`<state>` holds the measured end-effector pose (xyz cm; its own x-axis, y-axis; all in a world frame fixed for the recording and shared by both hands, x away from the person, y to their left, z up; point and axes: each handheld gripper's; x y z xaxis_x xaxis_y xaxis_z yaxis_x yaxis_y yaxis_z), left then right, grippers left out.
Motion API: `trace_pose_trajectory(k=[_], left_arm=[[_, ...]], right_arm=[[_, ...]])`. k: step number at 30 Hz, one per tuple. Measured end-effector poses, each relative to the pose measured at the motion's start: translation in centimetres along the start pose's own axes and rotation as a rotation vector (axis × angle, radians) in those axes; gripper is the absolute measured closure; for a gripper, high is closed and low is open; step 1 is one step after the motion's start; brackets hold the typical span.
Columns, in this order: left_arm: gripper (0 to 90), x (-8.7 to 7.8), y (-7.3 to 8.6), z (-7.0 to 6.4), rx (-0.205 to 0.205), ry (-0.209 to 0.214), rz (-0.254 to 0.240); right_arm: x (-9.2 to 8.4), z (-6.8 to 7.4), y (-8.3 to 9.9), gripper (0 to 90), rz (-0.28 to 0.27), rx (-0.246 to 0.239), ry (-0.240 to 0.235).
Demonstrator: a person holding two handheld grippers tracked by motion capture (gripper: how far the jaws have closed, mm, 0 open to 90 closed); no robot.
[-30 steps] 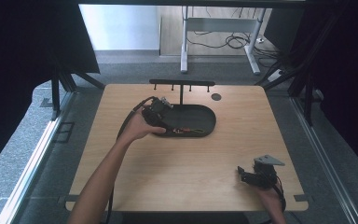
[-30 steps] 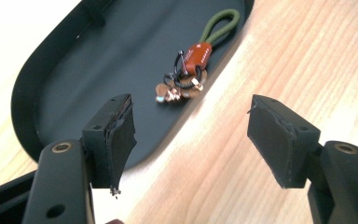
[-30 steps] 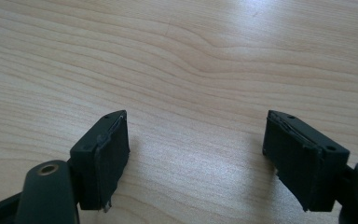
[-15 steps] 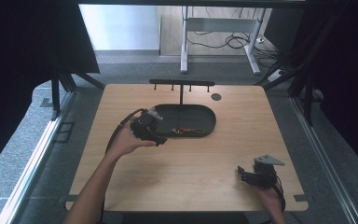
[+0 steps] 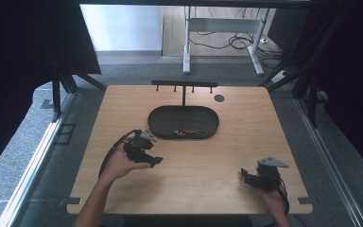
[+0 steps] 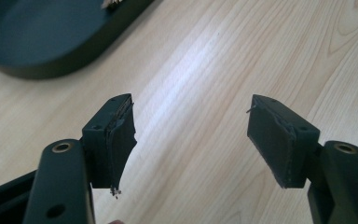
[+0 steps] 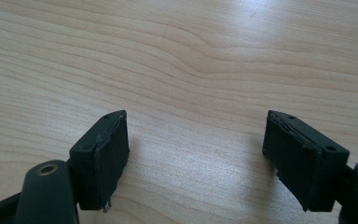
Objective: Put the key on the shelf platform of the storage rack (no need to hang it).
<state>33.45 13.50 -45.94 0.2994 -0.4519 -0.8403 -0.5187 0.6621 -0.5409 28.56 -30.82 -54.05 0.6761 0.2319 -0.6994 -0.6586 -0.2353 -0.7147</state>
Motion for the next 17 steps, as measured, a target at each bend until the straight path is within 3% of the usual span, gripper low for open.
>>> trace_pose_trajectory(k=[3,8,17], left_arm=[[32.5,0.2,1.2,0.0,-0.019,-0.017,-0.002],[32.6,0.2,2.9,0.0,-0.047,-0.005,-0.024],[31.8,0.4,3.5,0.7,-0.084,-0.010,-0.016]], right_arm=[[0.0,0.0,0.0,22.6,0.000,-0.001,-0.001],[0.0,0.0,0.0,21.0,0.002,0.001,0.002],[0.1,-0.8,-0.3,17.6,-0.019,0.055,0.026]])
Point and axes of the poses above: each handheld gripper's, and its own axes: x roughly forward along the jaws, y roughly out of its underside, z roughly to its left, and after that the axes turned 2 degrees about z, right-handed
